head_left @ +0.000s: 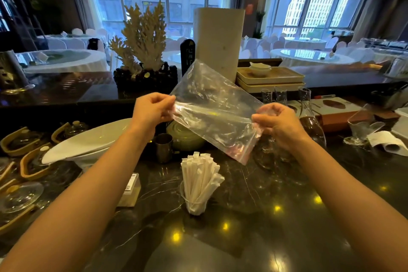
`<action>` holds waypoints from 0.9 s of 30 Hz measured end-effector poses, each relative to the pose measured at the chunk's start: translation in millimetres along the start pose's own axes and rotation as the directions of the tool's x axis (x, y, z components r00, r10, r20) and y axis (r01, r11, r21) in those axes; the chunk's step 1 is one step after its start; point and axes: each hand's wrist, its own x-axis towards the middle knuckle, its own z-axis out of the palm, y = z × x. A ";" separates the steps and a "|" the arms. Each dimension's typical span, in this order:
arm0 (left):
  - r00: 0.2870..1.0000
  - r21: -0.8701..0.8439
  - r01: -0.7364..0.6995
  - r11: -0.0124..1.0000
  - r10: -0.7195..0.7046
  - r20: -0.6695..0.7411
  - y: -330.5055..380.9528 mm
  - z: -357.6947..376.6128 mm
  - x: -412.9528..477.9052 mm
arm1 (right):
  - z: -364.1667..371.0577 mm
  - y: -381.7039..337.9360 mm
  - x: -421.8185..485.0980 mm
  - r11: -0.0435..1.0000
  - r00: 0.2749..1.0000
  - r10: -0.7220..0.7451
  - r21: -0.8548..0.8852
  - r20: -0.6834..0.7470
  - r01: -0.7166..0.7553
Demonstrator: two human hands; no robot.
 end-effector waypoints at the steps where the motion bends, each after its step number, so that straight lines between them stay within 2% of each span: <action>1: 1.000 0.076 -0.009 0.997 0.008 0.016 -4.7 0.7 -3.6 | -3.0 0.1 2.4 1.000 0.999 -0.002 0.017 -0.041 0.003; 5: 0.991 0.233 -0.049 0.971 0.018 0.134 -21.3 11.7 -28.5 | -12.0 5.0 15.4 0.998 0.983 -0.036 -0.052 -0.178 0.028; 8: 0.952 0.228 -0.025 0.973 -0.046 0.303 -28.6 20.7 -51.8 | -18.2 7.7 26.5 0.985 0.976 -0.093 -0.158 -0.196 0.062; 9: 0.913 0.211 0.004 0.978 -0.089 0.397 -30.5 22.7 -58.7 | -20.2 7.7 30.0 0.978 0.977 -0.116 -0.190 -0.177 0.082; 11: 0.785 0.217 0.064 0.974 -0.183 0.592 -32.4 25.5 -68.9 | -23.2 5.9 37.3 0.963 0.982 -0.146 -0.244 -0.122 0.113; 13: 0.654 0.292 0.099 0.951 -0.283 0.702 -31.3 28.7 -73.4 | -25.5 2.6 44.1 0.938 0.982 -0.181 -0.310 -0.053 0.157; 14: 0.623 0.335 0.104 0.936 -0.324 0.712 -29.9 30.3 -72.2 | -26.9 0.5 47.5 0.925 0.980 -0.198 -0.334 -0.011 0.183; 15: 0.626 0.369 0.094 0.925 -0.343 0.700 -29.4 32.1 -67.9 | -28.1 -1.8 50.4 0.918 0.978 -0.204 -0.340 0.038 0.205; 16: 0.660 0.384 0.092 0.919 -0.344 0.667 -27.9 34.3 -62.2 | -29.1 -4.2 53.3 0.917 0.975 -0.200 -0.332 0.092 0.219; 18: 0.744 0.299 0.183 0.937 -0.331 0.581 -26.2 39.3 -45.5 | -29.2 -9.9 58.5 0.913 0.962 -0.185 -0.328 0.200 0.243; 20: 0.763 0.203 0.267 0.942 -0.335 0.553 -23.5 51.1 -27.8 | -25.9 -15.9 64.4 0.887 0.938 -0.178 -0.365 0.298 0.284; 24: 0.718 0.356 0.101 0.929 -0.316 0.621 -18.6 92.8 -5.3 | -13.2 -21.0 80.7 0.830 0.884 -0.135 -0.436 0.447 0.348; 27: 0.773 0.340 0.050 0.939 -0.252 0.582 -22.4 119.7 9.3 | -6.8 -17.4 96.6 0.794 0.867 -0.117 -0.478 0.484 0.375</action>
